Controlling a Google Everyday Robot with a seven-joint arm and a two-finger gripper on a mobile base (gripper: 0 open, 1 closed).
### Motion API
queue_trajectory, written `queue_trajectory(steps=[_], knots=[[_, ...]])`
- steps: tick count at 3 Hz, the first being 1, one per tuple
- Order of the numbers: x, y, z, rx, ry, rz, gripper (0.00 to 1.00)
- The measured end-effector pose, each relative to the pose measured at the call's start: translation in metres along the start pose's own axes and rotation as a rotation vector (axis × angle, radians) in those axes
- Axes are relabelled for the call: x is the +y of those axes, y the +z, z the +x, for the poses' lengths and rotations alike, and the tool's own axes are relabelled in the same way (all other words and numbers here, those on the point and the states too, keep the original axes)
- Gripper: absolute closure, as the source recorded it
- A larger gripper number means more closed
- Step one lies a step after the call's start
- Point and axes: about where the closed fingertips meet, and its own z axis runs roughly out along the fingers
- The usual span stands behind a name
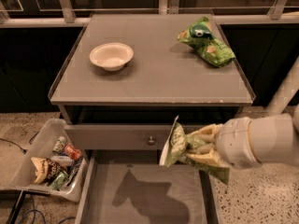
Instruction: Place green jalapeno chip bag into middle drawer
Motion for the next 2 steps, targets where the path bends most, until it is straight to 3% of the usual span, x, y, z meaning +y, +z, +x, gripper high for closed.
queue_trajectory(steps=[1,2], knots=[[0.009,0.024,0.028,-0.007,0.021,0.000,1.00],[0.004,0.045,0.048,-0.036,0.029,0.023,1.00]])
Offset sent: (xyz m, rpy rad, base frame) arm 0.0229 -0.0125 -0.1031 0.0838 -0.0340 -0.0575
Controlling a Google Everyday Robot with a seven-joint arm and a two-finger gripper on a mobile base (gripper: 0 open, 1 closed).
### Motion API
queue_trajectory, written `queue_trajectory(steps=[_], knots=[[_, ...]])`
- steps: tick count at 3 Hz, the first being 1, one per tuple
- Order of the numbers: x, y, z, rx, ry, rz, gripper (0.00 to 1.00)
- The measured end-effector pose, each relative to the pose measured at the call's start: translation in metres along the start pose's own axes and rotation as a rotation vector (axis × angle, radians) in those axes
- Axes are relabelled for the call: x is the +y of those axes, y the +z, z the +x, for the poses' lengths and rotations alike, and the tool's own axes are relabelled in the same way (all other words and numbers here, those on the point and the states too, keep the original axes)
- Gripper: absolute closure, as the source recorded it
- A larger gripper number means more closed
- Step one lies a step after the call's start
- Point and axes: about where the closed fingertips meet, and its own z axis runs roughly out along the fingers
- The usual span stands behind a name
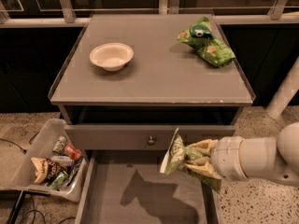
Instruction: Place green jalapeno chip bag into middle drawer
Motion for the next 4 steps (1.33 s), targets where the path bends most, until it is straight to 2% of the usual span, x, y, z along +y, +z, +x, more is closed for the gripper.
queue_trajectory(steps=[1,2,3,4], knots=[[-0.012,0.027,0.007,-0.049,-0.031,0.037,1.00],[-0.012,0.028,0.007,-0.049,-0.031,0.037,1.00],[-0.008,0.054,0.014,-0.037,-0.027,0.013,1.00],[-0.010,0.088,0.034,-0.052,-0.008,0.005,1.00]])
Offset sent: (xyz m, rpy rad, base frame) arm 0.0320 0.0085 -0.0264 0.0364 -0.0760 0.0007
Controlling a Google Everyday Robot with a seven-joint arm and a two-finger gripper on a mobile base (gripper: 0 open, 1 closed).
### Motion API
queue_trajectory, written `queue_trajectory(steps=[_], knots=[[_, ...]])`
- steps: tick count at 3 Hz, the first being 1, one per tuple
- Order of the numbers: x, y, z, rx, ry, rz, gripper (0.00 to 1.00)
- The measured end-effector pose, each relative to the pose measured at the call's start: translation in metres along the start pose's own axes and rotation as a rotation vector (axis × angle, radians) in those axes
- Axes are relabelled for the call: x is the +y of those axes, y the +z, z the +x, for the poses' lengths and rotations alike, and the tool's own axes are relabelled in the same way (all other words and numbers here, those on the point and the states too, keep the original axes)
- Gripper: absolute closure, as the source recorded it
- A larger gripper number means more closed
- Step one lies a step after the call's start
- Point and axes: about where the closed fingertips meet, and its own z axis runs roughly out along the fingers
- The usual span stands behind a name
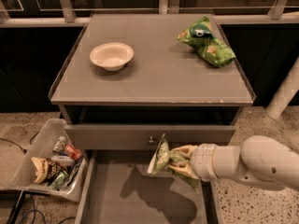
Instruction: Place green jalapeno chip bag into middle drawer
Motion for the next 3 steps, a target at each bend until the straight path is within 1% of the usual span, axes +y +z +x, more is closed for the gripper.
queue_trajectory(steps=[2,3], knots=[[-0.001,0.058,0.050,-0.078,0.040,0.004,1.00],[-0.001,0.101,0.088,-0.113,0.053,0.001,1.00]])
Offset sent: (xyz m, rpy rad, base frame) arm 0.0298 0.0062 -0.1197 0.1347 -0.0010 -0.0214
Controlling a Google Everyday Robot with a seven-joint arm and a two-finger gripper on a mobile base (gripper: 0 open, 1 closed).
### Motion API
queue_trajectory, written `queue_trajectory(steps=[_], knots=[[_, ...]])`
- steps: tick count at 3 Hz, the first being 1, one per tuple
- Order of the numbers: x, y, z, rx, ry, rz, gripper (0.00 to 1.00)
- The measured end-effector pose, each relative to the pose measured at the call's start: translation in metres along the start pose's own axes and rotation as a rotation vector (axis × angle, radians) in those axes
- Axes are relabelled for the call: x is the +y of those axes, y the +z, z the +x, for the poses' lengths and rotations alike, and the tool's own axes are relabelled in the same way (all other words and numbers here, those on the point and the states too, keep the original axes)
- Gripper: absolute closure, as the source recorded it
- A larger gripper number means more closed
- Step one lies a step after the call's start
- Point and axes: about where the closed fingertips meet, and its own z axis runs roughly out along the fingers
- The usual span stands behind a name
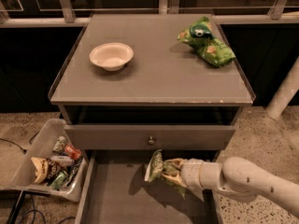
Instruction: Place green jalapeno chip bag into middle drawer
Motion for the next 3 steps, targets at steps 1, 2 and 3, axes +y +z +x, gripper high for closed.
queue_trajectory(steps=[1,2,3], knots=[[0.000,0.000,0.000,0.000,0.000,0.000,1.00],[0.001,0.016,0.010,-0.014,0.016,-0.005,1.00],[-0.002,0.040,0.030,-0.036,0.026,0.005,1.00]])
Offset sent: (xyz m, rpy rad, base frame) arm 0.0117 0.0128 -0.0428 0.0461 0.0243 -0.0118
